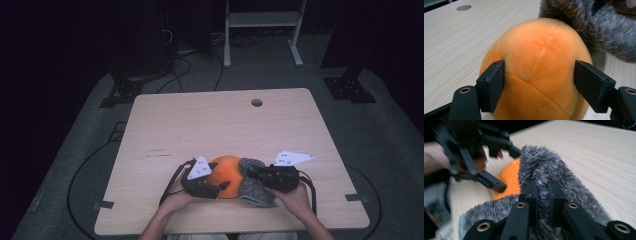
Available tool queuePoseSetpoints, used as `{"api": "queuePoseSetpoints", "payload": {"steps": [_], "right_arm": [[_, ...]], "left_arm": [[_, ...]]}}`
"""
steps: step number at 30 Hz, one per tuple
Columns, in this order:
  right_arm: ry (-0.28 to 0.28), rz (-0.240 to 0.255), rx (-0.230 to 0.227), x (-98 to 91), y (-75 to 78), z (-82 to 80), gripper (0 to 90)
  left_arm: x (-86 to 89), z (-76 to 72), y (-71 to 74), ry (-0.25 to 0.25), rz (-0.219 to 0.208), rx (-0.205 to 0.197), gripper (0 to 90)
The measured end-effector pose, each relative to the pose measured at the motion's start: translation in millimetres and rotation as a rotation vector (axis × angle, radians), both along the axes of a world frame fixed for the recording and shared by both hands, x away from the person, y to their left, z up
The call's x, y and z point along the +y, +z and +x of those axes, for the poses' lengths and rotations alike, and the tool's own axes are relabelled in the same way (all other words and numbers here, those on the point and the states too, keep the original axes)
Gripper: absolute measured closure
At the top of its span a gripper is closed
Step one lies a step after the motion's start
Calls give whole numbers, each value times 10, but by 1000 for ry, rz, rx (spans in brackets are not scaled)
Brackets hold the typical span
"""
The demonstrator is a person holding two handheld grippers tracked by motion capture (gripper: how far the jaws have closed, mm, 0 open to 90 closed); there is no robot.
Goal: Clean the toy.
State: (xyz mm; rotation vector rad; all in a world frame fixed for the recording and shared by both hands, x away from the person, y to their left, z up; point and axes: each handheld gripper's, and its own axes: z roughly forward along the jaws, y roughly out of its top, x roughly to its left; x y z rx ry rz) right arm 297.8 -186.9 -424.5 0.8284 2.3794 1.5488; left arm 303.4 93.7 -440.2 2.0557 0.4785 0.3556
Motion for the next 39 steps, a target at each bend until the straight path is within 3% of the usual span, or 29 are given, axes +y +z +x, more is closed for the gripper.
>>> {"api": "queuePoseSetpoints", "payload": {"steps": [1,2,4,6,7,9,10,12,13,15,17,19,20,21,22,24,25,26,29,30,32,35,36,37,39], "right_arm": [[1,-28,-2,33,-53,11,804],[-2,-24,3,35,-86,14,805],[-5,-15,17,2,-115,27,805],[-20,-33,19,-34,-116,44,804],[-47,-65,23,-47,-117,60,805],[-66,-83,60,-76,-86,85,805],[-83,-93,35,-79,-48,65,806],[-42,-33,-7,-60,51,-9,806],[-13,-9,-33,-29,106,-55,806],[22,-26,-68,52,166,-105,806],[23,-63,-64,61,111,-85,807],[20,-45,-25,5,30,-45,807],[19,-49,-23,-9,23,-38,806],[11,-64,-28,-12,31,-38,806],[-7,-85,-36,-13,47,-35,808],[-30,-63,-61,18,133,-96,814],[-4,-44,-78,70,202,-153,816],[11,-45,-105,142,262,-201,816],[27,-126,-131,299,276,-205,816],[25,-139,-132,294,231,-181,816],[35,-93,-79,231,175,-139,816],[49,-85,-78,225,191,-170,815],[53,-84,-74,236,185,-172,815],[62,-78,-70,242,174,-164,815],[58,-74,-65,223,153,-144,815]], "left_arm": [[14,17,10,-1,-15,13,197],[39,48,19,8,-43,40,140],[86,127,-8,54,-52,104,56],[89,143,-50,46,-70,132,111],[73,122,-51,47,-61,109,153],[28,70,-13,61,-37,58,225],[0,47,10,75,-23,42,259],[-68,-17,64,76,1,-2,299],[-106,-53,93,62,10,-29,307],[-160,-124,136,-6,31,-83,285],[-144,-124,138,-40,17,-80,199],[-114,-42,88,-12,18,-16,123],[-112,-25,61,-1,4,3,124],[-113,-20,37,16,6,-3,169],[-117,-28,39,26,18,-21,225],[-128,-76,89,1,34,-79,271],[-140,-117,108,-20,41,-131,280],[-155,-143,117,-35,43,-154,296],[-181,-174,102,-52,75,-175,319],[-168,-172,98,-60,80,-169,320],[-143,-144,104,-72,38,-137,277],[-164,-44,103,14,-20,-51,81],[-172,-32,88,9,-14,-40,80],[-170,-38,76,4,10,-55,113],[-150,-55,64,11,33,-47,243]]}}
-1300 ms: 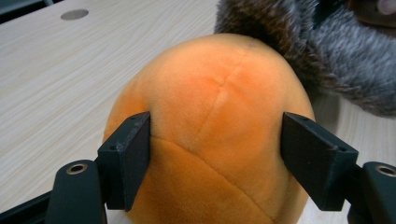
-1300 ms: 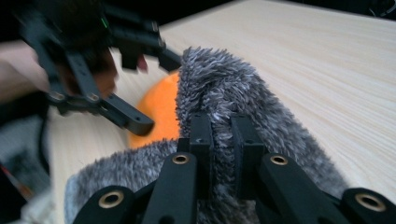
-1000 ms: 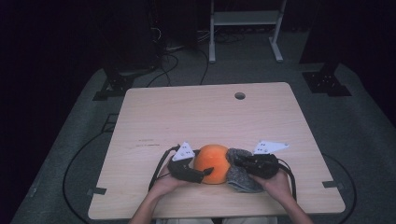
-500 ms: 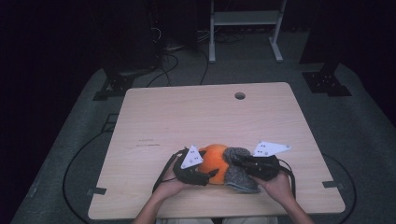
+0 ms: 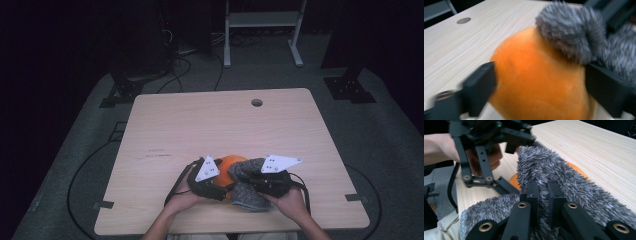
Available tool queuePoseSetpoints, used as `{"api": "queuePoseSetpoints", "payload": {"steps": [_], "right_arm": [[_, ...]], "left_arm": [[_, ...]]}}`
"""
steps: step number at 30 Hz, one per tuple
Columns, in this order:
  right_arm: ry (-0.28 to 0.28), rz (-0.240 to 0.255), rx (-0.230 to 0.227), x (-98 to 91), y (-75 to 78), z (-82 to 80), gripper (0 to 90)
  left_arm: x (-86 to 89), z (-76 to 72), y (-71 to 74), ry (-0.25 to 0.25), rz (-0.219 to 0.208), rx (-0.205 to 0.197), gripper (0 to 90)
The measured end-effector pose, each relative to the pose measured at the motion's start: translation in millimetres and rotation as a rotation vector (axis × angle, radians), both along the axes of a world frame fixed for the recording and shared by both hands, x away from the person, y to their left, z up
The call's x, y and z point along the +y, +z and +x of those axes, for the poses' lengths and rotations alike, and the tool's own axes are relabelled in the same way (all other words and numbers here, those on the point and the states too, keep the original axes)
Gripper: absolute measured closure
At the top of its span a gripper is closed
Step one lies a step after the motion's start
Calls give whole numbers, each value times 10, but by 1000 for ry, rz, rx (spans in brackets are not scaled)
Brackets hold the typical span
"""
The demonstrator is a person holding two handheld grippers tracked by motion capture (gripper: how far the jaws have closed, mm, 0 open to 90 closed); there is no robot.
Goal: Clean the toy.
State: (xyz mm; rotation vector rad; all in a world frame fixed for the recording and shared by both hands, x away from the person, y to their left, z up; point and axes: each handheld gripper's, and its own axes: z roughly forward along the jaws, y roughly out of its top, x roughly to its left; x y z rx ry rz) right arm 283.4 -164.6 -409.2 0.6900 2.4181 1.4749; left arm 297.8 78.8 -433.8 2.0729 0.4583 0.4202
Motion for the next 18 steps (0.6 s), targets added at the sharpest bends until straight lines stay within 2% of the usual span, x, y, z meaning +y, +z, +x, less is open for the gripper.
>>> {"api": "queuePoseSetpoints", "payload": {"steps": [2,3,4,6,8,9,10,11,13,14,17,18], "right_arm": [[-35,-16,-7,-65,-23,32,815],[-70,-24,-3,-121,-47,55,815],[-95,-21,16,-188,-80,92,815],[-105,7,66,-272,-129,135,816],[-101,-20,33,-207,-110,95,816],[-81,-15,29,-160,-89,76,816],[-64,-9,19,-113,-68,54,816],[-51,-15,7,-72,-52,27,816],[-46,-30,3,-55,-75,16,816],[-53,-22,17,-89,-116,41,816],[-121,-39,84,-235,-278,153,817],[-149,-46,117,-285,-323,194,817]], "left_arm": [[50,15,-17,-5,25,40,276],[86,26,-24,-7,37,50,278],[121,38,-21,-16,24,62,274],[133,68,32,-20,-34,64,186],[99,77,94,-6,-128,43,122],[69,72,109,-16,-134,29,145],[29,68,107,-2,-86,8,174],[5,74,80,14,-40,8,188],[42,91,-2,14,-61,55,221],[61,91,-25,30,-55,57,236],[127,108,-41,58,-47,81,272],[139,111,-52,63,-41,76,284]]}}
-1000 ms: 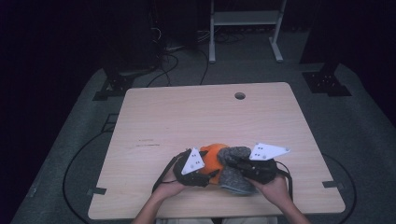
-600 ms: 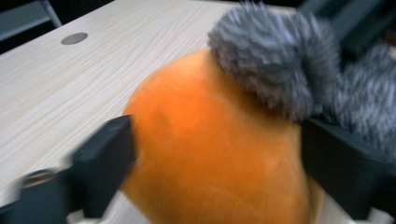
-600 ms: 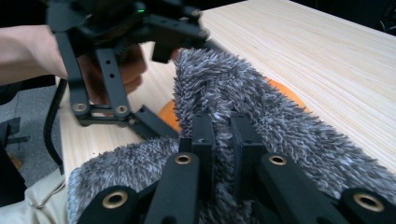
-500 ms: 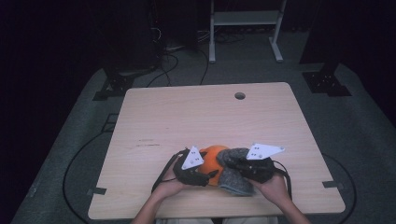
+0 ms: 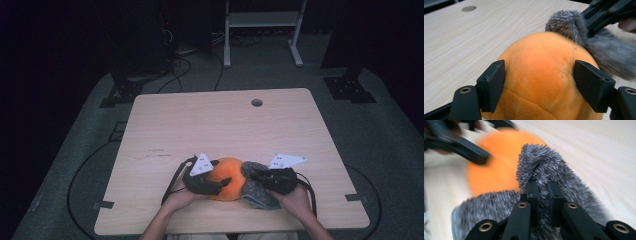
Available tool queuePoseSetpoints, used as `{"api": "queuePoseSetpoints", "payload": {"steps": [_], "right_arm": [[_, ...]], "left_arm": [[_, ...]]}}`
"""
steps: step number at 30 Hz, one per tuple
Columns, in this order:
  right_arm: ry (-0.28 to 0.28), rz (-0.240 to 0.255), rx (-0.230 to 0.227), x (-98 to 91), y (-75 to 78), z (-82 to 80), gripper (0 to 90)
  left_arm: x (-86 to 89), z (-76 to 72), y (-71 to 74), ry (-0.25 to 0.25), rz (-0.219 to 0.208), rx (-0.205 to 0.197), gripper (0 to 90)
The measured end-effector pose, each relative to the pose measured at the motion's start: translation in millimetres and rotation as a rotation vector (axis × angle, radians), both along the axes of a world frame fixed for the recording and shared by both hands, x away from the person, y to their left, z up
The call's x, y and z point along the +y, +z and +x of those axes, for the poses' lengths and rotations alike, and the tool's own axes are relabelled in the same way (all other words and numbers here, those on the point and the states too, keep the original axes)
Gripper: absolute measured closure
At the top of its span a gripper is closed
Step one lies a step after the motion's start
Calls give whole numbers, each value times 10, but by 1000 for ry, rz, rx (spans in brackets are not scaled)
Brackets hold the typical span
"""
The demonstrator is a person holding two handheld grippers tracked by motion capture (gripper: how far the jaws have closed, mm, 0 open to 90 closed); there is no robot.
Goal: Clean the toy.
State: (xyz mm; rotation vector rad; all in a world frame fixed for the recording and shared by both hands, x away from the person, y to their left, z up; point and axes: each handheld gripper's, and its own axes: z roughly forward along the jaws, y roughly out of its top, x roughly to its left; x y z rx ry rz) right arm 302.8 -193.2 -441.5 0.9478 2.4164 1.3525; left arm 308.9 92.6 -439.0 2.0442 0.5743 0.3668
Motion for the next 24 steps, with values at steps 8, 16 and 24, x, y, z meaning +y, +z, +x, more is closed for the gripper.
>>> {"api": "queuePoseSetpoints", "payload": {"steps": [8,16,24], "right_arm": [[81,65,-69,153,194,-128,815],[25,109,-38,50,183,-50,816],[55,90,-21,136,77,-75,817]], "left_arm": [[41,17,-24,1,-14,16,297],[26,2,-42,-15,-17,5,304],[33,107,60,-44,7,67,60]]}}
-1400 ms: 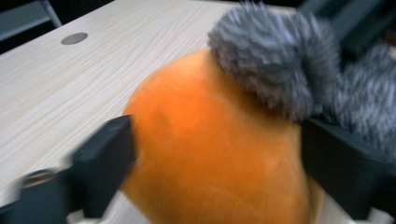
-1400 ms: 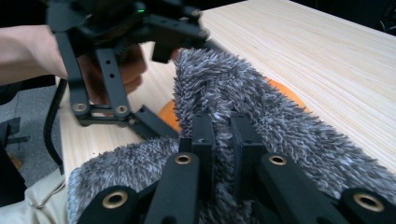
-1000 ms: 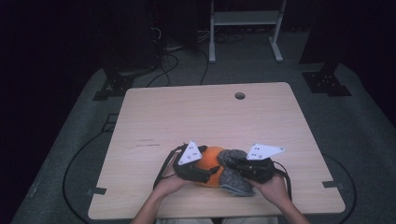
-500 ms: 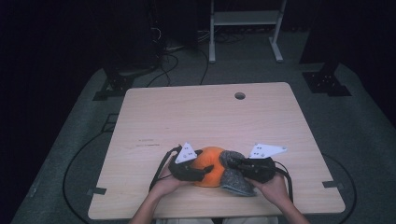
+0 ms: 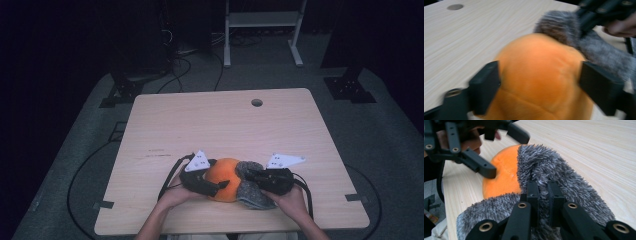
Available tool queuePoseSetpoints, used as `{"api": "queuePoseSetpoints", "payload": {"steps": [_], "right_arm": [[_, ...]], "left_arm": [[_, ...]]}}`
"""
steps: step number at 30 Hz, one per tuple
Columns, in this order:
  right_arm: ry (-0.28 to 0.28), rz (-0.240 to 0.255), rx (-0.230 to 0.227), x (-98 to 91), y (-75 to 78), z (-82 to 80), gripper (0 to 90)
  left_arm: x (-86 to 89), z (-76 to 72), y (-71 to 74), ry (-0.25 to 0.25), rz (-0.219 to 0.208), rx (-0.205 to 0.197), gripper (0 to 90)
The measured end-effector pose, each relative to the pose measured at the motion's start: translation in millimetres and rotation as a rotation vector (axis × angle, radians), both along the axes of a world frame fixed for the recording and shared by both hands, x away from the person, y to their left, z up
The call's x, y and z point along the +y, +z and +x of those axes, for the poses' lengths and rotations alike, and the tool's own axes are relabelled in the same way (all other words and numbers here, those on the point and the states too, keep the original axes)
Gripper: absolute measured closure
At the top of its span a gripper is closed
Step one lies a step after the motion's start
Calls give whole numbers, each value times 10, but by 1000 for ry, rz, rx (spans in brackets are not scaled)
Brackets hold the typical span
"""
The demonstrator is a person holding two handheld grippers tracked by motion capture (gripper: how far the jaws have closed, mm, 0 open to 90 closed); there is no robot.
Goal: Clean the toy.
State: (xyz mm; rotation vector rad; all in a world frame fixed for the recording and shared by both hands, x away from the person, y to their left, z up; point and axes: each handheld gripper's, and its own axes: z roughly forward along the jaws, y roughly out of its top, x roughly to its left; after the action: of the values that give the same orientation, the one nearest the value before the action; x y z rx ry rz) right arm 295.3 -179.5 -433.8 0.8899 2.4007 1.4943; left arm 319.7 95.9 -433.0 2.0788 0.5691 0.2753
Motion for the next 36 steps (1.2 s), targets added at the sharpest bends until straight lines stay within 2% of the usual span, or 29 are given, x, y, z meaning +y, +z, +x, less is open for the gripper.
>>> {"api": "queuePoseSetpoints", "payload": {"steps": [1,2,4,6,7,8,9,10,11,12,14,16,17,18,19,20,21,22,24,25,28,29,31,32,34,36], "right_arm": [[2,2,2,-11,-15,-1,817],[2,-2,9,-21,-30,4,817],[-16,-16,31,-79,-51,45,817],[-48,-2,68,-164,-55,98,817],[-60,6,56,-196,-28,99,817],[-64,34,43,-215,16,91,817],[-65,63,25,-216,71,77,816],[-64,76,-1,-198,120,65,816],[-61,75,-21,-173,152,62,816],[-55,65,-31,-144,153,76,816],[-44,13,-22,-84,69,88,817],[-26,30,0,-58,-4,63,818],[-17,23,-13,-37,-6,37,818],[-7,17,-24,-18,1,15,818],[-3,14,-28,-4,5,2,818],[-2,12,-31,-1,3,1,817],[-3,11,-31,-9,0,8,817],[-4,5,-27,-25,2,18,817],[-32,10,-17,-60,5,35,817],[-42,14,-24,-75,26,28,817],[-28,23,-76,-36,128,-38,817],[-18,16,-78,-19,134,-41,817],[-13,-16,-66,12,70,-16,817],[-21,-16,-45,-4,8,14,817],[-62,-10,18,-94,-79,88,818],[-108,-40,47,-177,-107,122,818]], "left_arm": [[-12,27,-42,-8,-10,40,62],[-20,23,-73,-7,-17,40,95],[-46,-37,-70,1,-11,-14,268],[-80,-75,-28,24,-13,-67,365],[-96,-93,-11,37,-31,-106,388],[-126,-121,1,51,-30,-166,401],[-173,-149,5,71,-17,-224,403],[-217,-163,3,78,-10,-254,394],[-245,-164,0,58,-12,-244,377],[-259,-165,3,27,-8,-214,344],[-219,-151,39,-7,-17,-170,254],[-118,-88,89,28,-82,-115,164],[-91,-54,91,68,-92,-97,112],[-76,-28,72,68,-79,-73,101],[-78,-25,29,55,-59,-62,129],[-90,-45,-24,54,-16,-89,180],[-89,-56,-39,59,-7,-92,217],[-80,-57,-40,65,-17,-83,233],[-59,-65,-52,73,-7,-83,285],[-50,-72,-63,69,-6,-85,297],[-21,-75,-70,58,0,-90,316],[-13,-74,-72,56,1,-89,319],[1,-74,-82,50,1,-90,328],[3,-76,-85,49,3,-92,332],[5,-79,-84,50,5,-92,333],[12,-84,-83,49,2,-94,332]]}}
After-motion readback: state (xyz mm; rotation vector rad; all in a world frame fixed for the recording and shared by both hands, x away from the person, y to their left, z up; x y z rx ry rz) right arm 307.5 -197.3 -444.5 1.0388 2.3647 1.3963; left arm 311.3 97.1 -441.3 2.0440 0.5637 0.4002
